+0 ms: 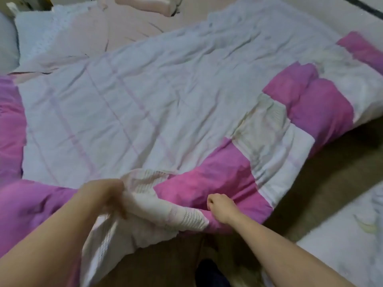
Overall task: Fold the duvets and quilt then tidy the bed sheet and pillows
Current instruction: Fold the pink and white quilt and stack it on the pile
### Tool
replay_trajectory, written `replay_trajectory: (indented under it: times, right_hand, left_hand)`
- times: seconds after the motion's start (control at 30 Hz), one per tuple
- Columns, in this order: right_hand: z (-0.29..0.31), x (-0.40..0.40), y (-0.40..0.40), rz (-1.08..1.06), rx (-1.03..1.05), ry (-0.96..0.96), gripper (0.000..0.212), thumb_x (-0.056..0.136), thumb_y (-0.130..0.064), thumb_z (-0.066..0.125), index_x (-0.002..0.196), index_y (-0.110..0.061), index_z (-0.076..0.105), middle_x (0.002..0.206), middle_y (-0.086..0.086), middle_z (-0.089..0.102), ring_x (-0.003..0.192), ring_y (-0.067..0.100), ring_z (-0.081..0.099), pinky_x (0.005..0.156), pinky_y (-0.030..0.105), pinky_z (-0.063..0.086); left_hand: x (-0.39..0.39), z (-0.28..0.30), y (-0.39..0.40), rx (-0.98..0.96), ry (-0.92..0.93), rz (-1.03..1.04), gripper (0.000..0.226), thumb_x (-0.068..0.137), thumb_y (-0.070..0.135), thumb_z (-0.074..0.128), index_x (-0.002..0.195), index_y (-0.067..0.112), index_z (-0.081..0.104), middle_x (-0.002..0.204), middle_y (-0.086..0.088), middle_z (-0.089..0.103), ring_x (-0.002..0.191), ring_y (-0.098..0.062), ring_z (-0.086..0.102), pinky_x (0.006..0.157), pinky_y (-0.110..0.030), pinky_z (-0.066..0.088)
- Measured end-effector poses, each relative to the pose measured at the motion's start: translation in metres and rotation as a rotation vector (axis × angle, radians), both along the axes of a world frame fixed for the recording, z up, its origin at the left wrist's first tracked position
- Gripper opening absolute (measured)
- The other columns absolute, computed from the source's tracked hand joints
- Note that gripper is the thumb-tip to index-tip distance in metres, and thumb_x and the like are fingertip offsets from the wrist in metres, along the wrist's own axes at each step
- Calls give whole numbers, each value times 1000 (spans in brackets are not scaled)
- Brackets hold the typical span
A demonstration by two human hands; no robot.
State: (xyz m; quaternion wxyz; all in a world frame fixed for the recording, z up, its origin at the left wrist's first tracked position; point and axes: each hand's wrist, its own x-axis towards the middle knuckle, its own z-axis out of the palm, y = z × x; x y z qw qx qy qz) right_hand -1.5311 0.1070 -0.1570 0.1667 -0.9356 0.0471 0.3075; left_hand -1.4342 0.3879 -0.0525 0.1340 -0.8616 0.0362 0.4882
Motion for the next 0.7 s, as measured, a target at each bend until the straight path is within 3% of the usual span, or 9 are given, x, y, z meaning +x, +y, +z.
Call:
replay_trajectory:
  times: [0.03,0.1,0.17,0.23,0.3,0.37,0.47,0.57,0.7]
  right_hand:
    - [-7,9,-6,-14,17,-15,21,93,-12,39,97,-13,59,107,10,66,100,32,60,81,35,43]
    - [-27,40,-20,-61,48,-68,20,92,-11,39,103,-11,56,112,13,63,102,33,58,80,36,43]
    - [-53,75,-31,-23,62,-76,32,92,-9,40,122,-12,49,130,13,53,114,32,54,90,36,43]
    - [-77,106,-39,52,42,-51,51,93,-9,40,143,-14,33,155,13,22,125,34,47,99,39,41]
    - [-98,130,-44,61,31,-33,62,95,-9,40,151,-22,18,160,10,-7,127,38,44,101,41,38]
    - [-111,145,-48,113,3,-13,70,92,-6,41,153,-26,12,159,10,-14,128,41,42,103,40,36]
    - [-115,149,-54,249,-82,-9,72,90,2,42,152,-19,14,157,17,6,124,41,46,101,43,39]
    - [-106,154,-64,367,-237,-137,47,92,-2,42,137,-11,38,135,16,40,115,36,55,89,41,44]
    - [-95,161,-72,213,-172,-140,34,87,-8,51,121,-10,52,126,14,46,110,37,55,84,39,45]
  left_hand:
    - [5,-12,-9,6,105,48,84,61,62,78,130,21,52,128,0,59,111,-17,59,95,-29,46]
    - [14,-53,-33,-67,49,127,98,68,59,76,145,17,34,143,-3,46,124,-19,51,104,-29,40]
    - [21,-103,-53,-211,-122,180,88,76,48,73,145,15,29,145,-8,41,131,-23,42,106,-31,37]
    - [29,-147,-67,-309,-204,215,79,77,42,73,141,18,33,138,-10,44,133,-28,38,105,-35,36]
    - [32,-182,-78,-345,-277,175,72,75,36,74,135,23,37,131,-9,42,127,-32,41,102,-39,39]
    - [34,-202,-92,-329,-381,70,69,73,33,74,131,23,39,125,-8,40,120,-32,44,96,-41,42]
    - [35,-218,-108,-282,-352,26,61,78,27,70,129,15,41,126,-10,45,116,-32,45,92,-41,43]
    - [48,-229,-108,-222,-304,-45,50,81,32,68,123,10,50,123,-10,55,114,-30,48,92,-37,44]
    - [60,-221,-107,-324,-247,-141,34,90,45,57,98,12,64,109,-9,63,104,-27,56,84,-31,39]
